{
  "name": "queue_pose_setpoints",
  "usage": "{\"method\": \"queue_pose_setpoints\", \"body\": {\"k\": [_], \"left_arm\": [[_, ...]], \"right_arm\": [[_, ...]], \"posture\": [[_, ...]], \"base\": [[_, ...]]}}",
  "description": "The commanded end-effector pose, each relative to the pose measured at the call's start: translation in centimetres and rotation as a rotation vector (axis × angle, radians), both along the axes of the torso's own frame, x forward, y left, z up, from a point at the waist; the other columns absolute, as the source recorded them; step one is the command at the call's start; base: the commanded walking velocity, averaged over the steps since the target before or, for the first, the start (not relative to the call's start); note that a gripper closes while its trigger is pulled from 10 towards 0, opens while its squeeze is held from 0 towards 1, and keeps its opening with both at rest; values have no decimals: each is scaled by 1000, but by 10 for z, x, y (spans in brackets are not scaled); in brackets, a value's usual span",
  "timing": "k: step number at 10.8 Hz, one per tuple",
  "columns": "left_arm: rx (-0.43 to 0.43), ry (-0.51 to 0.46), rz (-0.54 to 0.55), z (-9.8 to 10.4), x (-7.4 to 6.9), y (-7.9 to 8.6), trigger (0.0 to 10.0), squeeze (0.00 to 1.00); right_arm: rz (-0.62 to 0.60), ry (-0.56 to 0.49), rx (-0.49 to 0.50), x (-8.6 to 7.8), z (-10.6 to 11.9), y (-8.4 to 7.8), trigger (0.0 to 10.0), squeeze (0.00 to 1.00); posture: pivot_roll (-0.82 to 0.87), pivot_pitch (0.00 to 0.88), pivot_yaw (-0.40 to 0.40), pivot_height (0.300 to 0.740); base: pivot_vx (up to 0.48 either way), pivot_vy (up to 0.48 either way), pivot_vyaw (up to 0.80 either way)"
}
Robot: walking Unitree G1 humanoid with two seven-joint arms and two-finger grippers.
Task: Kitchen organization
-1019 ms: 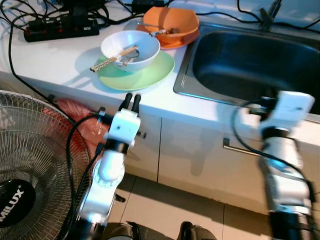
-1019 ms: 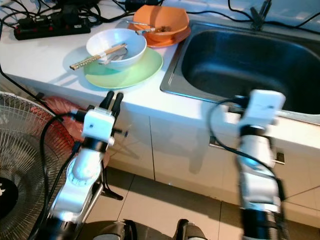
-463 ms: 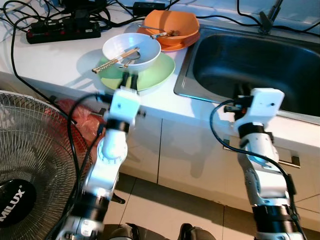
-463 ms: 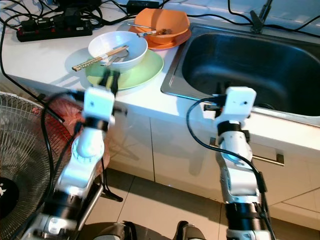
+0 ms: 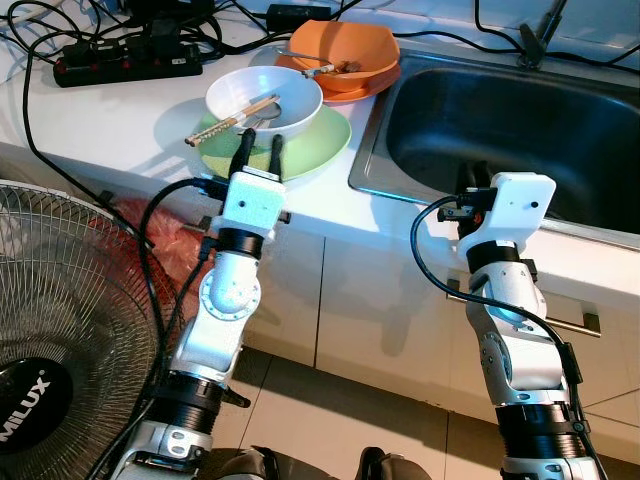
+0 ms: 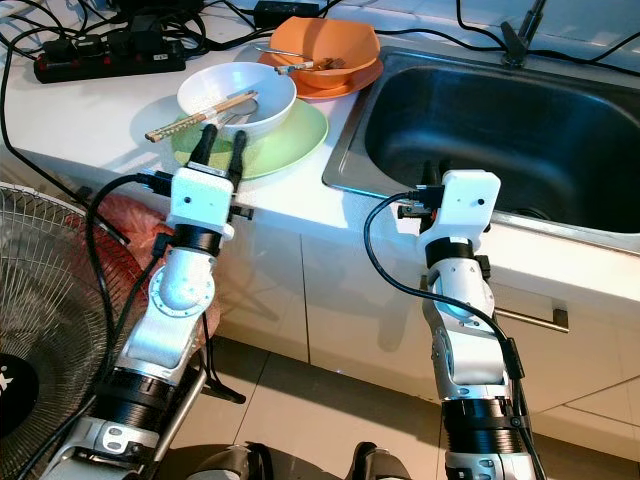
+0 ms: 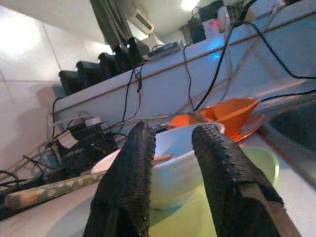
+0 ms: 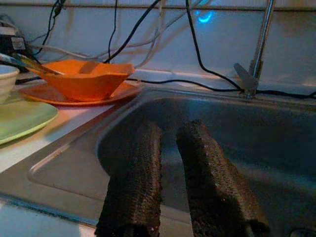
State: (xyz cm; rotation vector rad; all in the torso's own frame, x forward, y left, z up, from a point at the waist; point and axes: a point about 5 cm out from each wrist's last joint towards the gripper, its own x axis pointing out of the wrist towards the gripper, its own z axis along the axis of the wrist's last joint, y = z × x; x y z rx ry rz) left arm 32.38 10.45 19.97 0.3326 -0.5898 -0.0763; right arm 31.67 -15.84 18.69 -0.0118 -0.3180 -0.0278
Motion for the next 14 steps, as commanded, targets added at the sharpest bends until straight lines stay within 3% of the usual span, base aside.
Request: {"method": "queue_pose_setpoints", "body": {"k": [1,3,4,14], "left_arm": [[-1,-13,-11,1,-1,-3,10000,1000],[7,-33,-12,4,-2,-3,10000,1000],[10,-47,14,6,-1,0,10000,0],[-21,-57,73,6,8,20,10000,0]], "right_arm": [[-2,0,11,1,-1,-1,10000,0],[-2,2,16,1,-2,0,10000,0],[0,4,17,1,-3,1,10000,0],[22,-106,-17,6,2,1,10000,0]], "posture": [[-6,133,-8,740],[-6,135,-9,740],[-6,135,-9,740],[3,128,-16,740]], "base": [[0,0,0],[0,0,0],[0,0,0],[0,0,0]]}}
